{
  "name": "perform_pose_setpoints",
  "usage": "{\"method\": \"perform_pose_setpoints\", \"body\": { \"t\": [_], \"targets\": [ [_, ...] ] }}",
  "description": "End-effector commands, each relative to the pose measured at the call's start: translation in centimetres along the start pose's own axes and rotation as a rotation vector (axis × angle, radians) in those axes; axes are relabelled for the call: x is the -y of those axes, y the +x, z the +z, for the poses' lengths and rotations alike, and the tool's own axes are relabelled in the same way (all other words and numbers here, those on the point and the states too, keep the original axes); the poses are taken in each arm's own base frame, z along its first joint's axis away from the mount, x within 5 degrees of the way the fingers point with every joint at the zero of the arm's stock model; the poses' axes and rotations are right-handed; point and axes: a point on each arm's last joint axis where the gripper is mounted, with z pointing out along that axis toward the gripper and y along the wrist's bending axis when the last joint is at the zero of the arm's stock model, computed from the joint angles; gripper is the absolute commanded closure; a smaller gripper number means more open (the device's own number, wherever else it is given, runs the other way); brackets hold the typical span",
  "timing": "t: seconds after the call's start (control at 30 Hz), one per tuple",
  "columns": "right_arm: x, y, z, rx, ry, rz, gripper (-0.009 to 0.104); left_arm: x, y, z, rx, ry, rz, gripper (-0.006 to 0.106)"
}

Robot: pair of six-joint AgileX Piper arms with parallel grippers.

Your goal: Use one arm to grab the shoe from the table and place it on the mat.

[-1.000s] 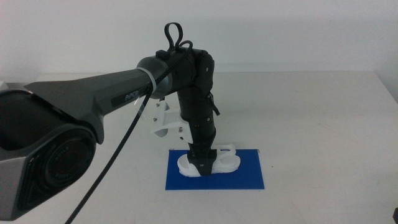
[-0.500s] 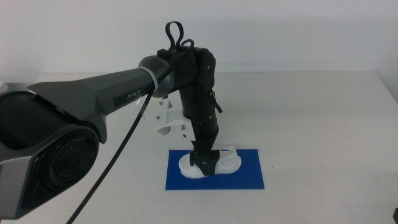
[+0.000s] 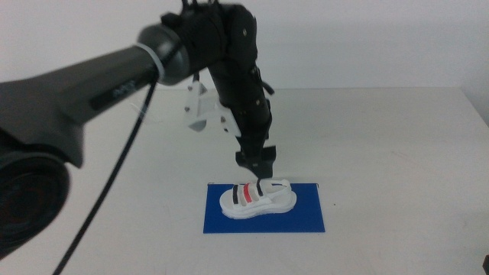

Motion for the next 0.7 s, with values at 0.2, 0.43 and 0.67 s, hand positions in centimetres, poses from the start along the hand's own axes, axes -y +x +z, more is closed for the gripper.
{"method": "perform_pose_setpoints", "body": {
  "t": [0.2,0.43,0.67],
  "targets": [
    [0.0,-0.5,0.0,0.064,0.003,-0.021,0.017,-2.6,0.1,-10.7,-0.027,0.168,0.098,0.007],
    [0.0,-0.5,0.0,0.064,0.003,-0.021,0.017,-4.1,-1.2,-16.4,0.078,0.348,0.373,0.007],
    [0.0,-0.5,0.0,0.064,0.003,-0.021,0.017,-5.0,-4.1,-22.2,0.504,0.498,0.885,0.007]
  ]
}}
